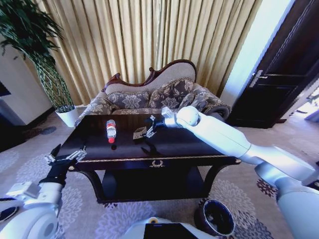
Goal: Move to the front of the table and place the trash on the table into the trash bin.
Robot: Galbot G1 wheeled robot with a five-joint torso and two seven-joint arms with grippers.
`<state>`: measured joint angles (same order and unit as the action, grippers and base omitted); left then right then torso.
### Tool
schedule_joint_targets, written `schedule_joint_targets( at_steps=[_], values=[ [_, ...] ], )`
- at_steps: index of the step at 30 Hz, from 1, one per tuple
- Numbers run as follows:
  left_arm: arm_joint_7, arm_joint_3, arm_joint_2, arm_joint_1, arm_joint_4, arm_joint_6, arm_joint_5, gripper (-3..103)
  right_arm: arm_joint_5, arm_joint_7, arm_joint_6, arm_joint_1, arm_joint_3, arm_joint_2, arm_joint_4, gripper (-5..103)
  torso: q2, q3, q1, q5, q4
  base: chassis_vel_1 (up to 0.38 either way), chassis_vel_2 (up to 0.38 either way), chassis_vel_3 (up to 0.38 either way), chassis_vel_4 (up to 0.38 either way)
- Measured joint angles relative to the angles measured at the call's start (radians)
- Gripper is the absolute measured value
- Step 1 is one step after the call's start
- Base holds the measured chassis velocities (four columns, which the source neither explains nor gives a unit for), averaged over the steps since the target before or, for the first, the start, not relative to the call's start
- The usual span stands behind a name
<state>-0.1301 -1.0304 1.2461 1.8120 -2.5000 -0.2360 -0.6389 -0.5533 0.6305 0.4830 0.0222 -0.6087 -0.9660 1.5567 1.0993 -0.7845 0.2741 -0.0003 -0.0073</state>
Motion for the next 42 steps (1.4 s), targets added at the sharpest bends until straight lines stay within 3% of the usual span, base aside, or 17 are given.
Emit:
schedule_joint_targets(
  at_steps=[15,20,21,23,25,26,28,29,30,31,34,37,42],
  values=[
    [0.000,-0.001,-0.002,-0.014,0.000,0.008,-0.010,100,-0.006,-0.040,0.041,-0.002,-0.011,-0.032,-0.015,102,0.000,0.000,0.000,0.0000,-0.0001,0.000,0.000,0.000,0.000],
    [-0.001,-0.001,0.004,-0.014,0.000,0.008,-0.011,100,-0.010,-0.056,0.045,-0.003,-0.013,-0.028,-0.011,83,0.000,0.000,0.000,0.0000,0.0000,0.000,0.000,0.000,0.000],
    [-0.001,-0.001,0.004,-0.014,0.000,0.008,-0.011,100,-0.010,-0.056,0.045,-0.003,-0.013,-0.028,-0.011,83,0.000,0.000,0.000,0.0000,0.0000,0.000,0.000,0.000,0.000],
    [0.002,-0.002,0.008,-0.013,0.000,0.009,-0.011,100,-0.011,-0.056,0.046,-0.004,-0.013,-0.026,-0.007,72,0.000,0.000,0.000,0.0000,-0.0001,0.000,0.000,0.000,0.000],
    [0.003,-0.002,0.008,-0.014,0.000,0.009,-0.011,100,-0.011,-0.056,0.046,-0.004,-0.013,-0.026,-0.006,72,0.000,0.000,0.000,0.0000,0.0000,0.000,0.000,0.000,0.000],
    [0.004,-0.002,0.008,-0.015,0.000,0.009,-0.011,100,-0.011,-0.056,0.046,-0.004,-0.012,-0.026,-0.006,61,0.000,0.000,0.000,0.0000,0.0000,0.000,0.000,0.000,0.000],
    [0.004,-0.002,0.006,-0.015,0.000,0.009,-0.011,100,-0.011,-0.056,0.046,-0.005,-0.012,-0.026,-0.006,61,0.000,0.000,0.000,0.0000,0.0000,0.000,0.000,0.000,0.000],
    [0.006,-0.002,0.003,-0.016,0.000,0.010,-0.011,100,-0.012,-0.056,0.044,-0.008,-0.009,-0.026,-0.006,50,0.000,0.000,0.000,0.0000,0.0000,0.000,0.000,0.000,0.000],
    [0.008,-0.002,0.002,-0.016,0.000,0.012,-0.011,100,-0.012,-0.056,0.043,-0.010,-0.006,-0.026,-0.006,50,0.000,0.000,0.000,0.0000,-0.0001,0.000,0.000,0.000,0.000],
    [0.010,-0.003,0.000,-0.017,0.000,0.014,-0.012,100,-0.013,-0.056,0.042,-0.014,-0.003,-0.025,-0.005,39,0.000,0.000,0.000,0.0000,0.0000,0.000,0.000,0.000,0.000],
    [0.012,-0.003,0.000,-0.018,0.000,0.017,-0.012,100,-0.013,-0.055,0.039,-0.017,-0.002,-0.020,-0.003,33,0.000,0.000,0.000,0.0000,0.0000,0.000,0.000,0.000,0.000],
    [0.012,0.001,0.001,-0.023,0.000,0.017,-0.013,100,-0.014,-0.054,0.037,-0.018,0.000,-0.010,-0.002,18,0.000,0.000,0.000,0.0001,-0.0001,0.000,0.000,0.000,0.000],
    [0.013,0.001,0.001,-0.027,0.000,0.018,-0.013,100,-0.015,-0.053,0.037,-0.019,0.001,-0.008,-0.003,3,0.000,0.000,0.000,0.0000,0.0000,0.000,0.000,0.000,0.000]
  ],
)
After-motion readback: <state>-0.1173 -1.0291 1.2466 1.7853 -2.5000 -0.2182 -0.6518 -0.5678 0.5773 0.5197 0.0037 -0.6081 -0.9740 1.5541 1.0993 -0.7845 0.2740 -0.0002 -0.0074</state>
